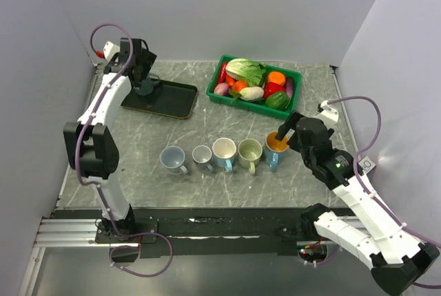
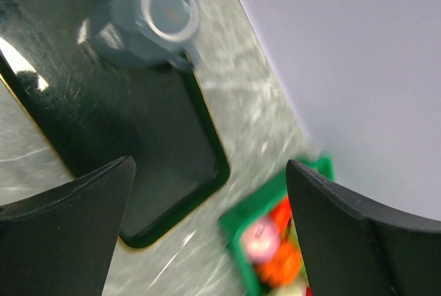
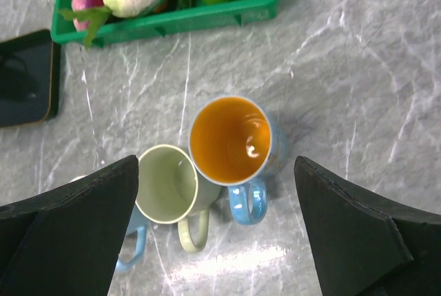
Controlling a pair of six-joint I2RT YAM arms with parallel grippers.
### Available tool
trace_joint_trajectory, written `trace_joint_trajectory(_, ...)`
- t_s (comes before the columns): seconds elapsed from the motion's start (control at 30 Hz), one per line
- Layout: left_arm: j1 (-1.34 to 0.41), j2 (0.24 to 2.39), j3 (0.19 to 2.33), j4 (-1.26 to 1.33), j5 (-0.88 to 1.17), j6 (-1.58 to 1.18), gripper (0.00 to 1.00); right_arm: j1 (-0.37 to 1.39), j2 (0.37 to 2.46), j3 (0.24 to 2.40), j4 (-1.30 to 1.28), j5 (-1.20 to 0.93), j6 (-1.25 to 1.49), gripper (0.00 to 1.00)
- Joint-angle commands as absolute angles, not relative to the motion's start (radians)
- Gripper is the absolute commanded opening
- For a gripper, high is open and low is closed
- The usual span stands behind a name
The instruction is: Turn the mug right side up
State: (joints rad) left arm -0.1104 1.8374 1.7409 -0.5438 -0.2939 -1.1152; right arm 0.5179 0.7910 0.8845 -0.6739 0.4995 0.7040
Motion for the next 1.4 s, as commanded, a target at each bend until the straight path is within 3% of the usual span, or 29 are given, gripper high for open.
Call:
trace_joint_trajectory(0.0, -0.089, 1.885, 1.749, -0.502, -0.416, -1.365, 0.96, 0.480, 0.813, 0.954, -0.653, 0.479, 0.646, 1.00)
trace_joint_trajectory(0.1, -0.087, 1.925, 1.756, -0.436, -0.446, -1.445, 0.96, 0.466, 0.831, 0.971, -0.653, 0.480, 0.637, 0.99)
trace_joint_trajectory(0.37, -0.071, 2.198, 2.038, -0.572, -0.379, -1.519, 0.96, 0.399, 0.850, 0.976, -0.637, 0.449, 0.629, 1.00)
trace_joint_trajectory(1.0, -0.041, 2.352, 2.083, -0.581, -0.298, -1.648, 0.99, 0.310, 0.867, 0.988, -0.655, 0.423, 0.649, 0.98)
trace_joint_trajectory(1.37, -0.041, 2.296, 1.982, -0.557, -0.261, -1.556, 0.84, 0.296, 0.888, 0.977, -0.641, 0.387, 0.678, 0.97)
